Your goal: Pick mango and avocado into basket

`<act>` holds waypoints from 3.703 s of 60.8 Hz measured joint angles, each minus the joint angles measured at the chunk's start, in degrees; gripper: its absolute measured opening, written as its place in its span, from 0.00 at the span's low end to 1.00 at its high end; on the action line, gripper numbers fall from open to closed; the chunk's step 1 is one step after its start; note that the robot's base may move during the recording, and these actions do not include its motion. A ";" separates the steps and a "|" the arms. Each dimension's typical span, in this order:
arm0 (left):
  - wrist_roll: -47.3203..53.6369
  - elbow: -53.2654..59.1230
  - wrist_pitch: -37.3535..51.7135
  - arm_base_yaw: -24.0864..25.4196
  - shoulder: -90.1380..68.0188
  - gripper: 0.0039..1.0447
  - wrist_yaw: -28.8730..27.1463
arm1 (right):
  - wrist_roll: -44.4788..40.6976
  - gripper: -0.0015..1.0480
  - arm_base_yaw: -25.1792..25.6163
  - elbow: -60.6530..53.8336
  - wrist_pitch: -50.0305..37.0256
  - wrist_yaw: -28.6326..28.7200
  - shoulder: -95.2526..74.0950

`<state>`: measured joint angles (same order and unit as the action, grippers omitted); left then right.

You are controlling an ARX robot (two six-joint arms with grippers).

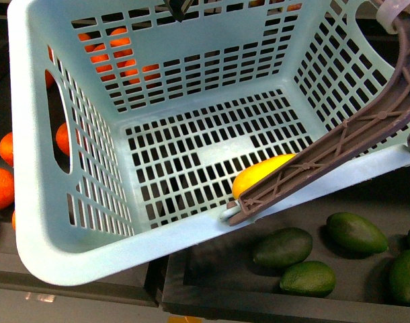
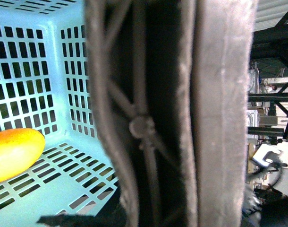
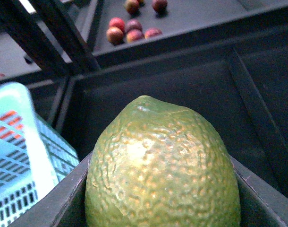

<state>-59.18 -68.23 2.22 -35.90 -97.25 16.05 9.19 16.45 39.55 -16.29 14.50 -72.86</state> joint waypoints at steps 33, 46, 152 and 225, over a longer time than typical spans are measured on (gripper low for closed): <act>0.04 0.00 0.00 0.00 0.00 0.13 -0.04 | 6.08 0.63 -27.54 8.28 -1.51 -15.74 -8.46; -0.02 0.00 0.00 0.00 0.00 0.13 0.09 | 6.69 0.80 -30.18 8.28 -1.62 -18.14 -10.36; -0.20 0.02 -0.04 0.00 -0.15 0.13 0.00 | -8.98 0.02 -16.63 -38.53 -17.05 -14.53 38.64; -0.20 0.02 -0.04 0.00 -0.15 0.13 -0.02 | -9.03 0.02 -16.63 -38.56 15.78 -14.56 71.73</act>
<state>-59.37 -68.20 2.17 -35.90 -97.41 16.03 0.16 -0.19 0.99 -0.51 -0.05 -1.13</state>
